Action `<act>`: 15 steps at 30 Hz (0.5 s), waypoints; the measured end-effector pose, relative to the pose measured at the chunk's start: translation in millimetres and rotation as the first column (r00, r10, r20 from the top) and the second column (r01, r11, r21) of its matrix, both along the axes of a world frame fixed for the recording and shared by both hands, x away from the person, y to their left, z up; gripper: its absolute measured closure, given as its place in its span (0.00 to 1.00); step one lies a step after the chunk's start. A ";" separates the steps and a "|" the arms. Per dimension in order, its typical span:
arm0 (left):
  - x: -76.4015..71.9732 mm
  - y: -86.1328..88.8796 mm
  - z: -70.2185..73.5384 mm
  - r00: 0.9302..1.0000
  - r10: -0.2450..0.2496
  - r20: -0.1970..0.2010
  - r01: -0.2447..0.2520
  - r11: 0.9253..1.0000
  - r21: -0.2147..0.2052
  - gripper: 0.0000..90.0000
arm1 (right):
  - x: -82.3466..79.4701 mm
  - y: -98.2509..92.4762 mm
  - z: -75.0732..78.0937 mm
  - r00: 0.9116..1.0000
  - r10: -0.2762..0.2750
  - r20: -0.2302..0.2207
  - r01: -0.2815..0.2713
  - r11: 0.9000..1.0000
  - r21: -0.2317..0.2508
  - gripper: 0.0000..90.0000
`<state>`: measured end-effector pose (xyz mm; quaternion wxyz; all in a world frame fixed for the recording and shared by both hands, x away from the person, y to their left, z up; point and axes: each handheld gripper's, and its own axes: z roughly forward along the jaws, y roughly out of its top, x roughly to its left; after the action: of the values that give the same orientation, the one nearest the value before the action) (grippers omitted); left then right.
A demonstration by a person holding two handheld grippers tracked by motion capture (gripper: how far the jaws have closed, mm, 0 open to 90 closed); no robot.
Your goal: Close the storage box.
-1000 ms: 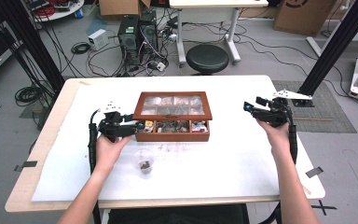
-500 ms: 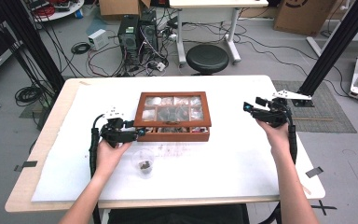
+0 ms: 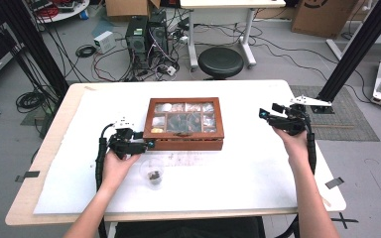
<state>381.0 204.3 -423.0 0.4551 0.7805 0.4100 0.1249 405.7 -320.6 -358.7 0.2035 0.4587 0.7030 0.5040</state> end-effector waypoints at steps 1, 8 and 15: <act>0.1 0.0 -0.2 1.000 0.000 -0.002 0.000 1.000 0.003 0.41 | 0.1 -0.1 -0.1 1.000 0.001 -0.001 -0.001 1.000 0.000 0.35; 0.2 -0.1 -1.5 1.000 -0.001 -0.013 0.001 1.000 0.014 0.41 | 0.2 -0.4 -0.5 1.000 0.000 -0.004 0.000 1.000 0.002 0.35; 0.3 0.1 -3.1 1.000 -0.009 -0.027 0.009 1.000 0.013 0.41 | 0.3 -0.2 -0.8 1.000 -0.002 -0.005 0.002 1.000 0.000 0.35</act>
<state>381.3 204.5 -426.1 0.4449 0.7869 0.4118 0.1150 405.9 -320.8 -359.5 0.2021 0.4608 0.7030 0.5026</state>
